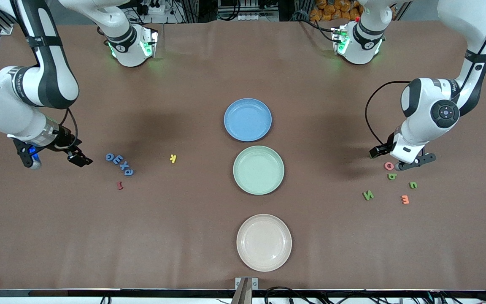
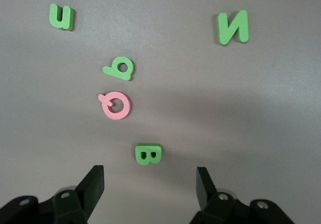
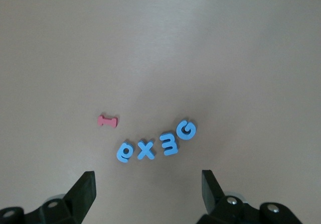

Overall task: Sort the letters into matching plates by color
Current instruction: 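Grasp the green B with the left gripper while the right gripper descends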

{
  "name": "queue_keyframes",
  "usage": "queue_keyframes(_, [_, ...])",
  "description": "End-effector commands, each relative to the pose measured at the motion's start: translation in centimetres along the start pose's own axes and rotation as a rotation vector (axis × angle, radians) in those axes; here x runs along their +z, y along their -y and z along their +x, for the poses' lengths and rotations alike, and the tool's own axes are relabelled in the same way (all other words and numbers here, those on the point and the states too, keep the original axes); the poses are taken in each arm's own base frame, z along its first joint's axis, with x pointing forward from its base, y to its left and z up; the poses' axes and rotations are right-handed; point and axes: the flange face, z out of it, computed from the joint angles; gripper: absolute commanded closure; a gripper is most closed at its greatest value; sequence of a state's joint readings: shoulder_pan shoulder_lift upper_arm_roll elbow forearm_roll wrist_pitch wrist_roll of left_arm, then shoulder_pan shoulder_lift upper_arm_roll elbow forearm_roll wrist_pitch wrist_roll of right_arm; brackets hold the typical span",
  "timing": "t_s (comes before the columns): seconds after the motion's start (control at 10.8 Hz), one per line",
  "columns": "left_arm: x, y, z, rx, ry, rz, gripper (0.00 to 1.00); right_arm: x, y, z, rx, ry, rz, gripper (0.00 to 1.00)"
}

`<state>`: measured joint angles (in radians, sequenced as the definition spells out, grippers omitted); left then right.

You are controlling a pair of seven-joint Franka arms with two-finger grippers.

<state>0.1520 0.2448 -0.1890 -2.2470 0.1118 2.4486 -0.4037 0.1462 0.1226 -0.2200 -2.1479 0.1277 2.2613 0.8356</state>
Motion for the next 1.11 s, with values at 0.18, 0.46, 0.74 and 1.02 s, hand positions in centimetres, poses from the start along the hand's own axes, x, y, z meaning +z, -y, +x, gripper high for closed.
queue_keyframes(0.18, [2.8,0.8,0.3,0.003,-0.013,-0.021,0.18,-0.4,-0.5,1.0,0.275,0.007,0.022,0.00])
queue_keyframes(0.46, [4.2,0.8,-0.1,0.003,-0.012,-0.029,0.18,-0.5,-0.6,1.4,0.259,-0.012,0.024,0.00])
queue_keyframes(0.74, [5.5,0.9,-0.8,0.003,-0.014,-0.038,0.17,0.8,-1.0,2.1,0.230,-0.030,0.011,0.00])
queue_keyframes(1.02, [6.3,1.7,-0.8,-0.012,-0.013,-0.043,0.17,1.2,-1.3,2.5,0.262,-0.022,0.005,0.00])
